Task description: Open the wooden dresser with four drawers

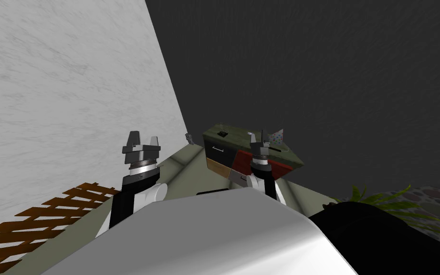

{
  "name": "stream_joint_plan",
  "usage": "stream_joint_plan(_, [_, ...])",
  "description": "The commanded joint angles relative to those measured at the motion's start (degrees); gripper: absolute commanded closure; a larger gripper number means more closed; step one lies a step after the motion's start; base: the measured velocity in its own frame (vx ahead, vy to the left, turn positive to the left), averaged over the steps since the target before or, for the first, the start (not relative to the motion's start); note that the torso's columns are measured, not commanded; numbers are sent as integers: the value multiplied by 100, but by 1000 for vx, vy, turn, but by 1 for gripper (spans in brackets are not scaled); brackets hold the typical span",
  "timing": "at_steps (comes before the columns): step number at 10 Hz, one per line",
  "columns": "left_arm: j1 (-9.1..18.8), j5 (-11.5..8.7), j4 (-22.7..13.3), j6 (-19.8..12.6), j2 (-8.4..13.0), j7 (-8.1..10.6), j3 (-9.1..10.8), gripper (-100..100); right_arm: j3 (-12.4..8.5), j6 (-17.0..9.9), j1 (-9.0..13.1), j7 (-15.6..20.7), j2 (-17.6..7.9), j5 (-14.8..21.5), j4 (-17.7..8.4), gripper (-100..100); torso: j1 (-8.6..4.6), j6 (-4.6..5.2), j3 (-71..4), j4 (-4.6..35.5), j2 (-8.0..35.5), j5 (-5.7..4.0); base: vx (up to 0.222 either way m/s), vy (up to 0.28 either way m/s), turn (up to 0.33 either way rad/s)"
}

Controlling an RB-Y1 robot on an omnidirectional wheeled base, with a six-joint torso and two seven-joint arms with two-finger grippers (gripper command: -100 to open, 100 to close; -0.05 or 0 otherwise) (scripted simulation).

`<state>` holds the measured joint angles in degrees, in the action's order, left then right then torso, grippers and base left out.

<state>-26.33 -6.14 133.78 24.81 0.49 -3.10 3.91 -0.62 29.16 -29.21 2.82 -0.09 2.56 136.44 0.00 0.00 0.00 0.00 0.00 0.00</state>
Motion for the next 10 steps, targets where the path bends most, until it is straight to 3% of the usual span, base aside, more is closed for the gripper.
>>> stream_joint_plan(1, [0,0,0,0,0,0,0,0,0,0,0,0,0,0,0,0,0,0,-467,235,232,0,0,0,0])
stream_joint_plan(9, [0,0,2,1,0,0,0,0,0,1,0,0,0,0,2,0,0,0,-7073,3537,3539,0,0,0,0])
stream_joint_plan(10, [0,0,2,1,0,0,0,0,12,-72,22,27,-190,69,-45,-100,0,0,-7919,3960,3962,0,11,12,13])
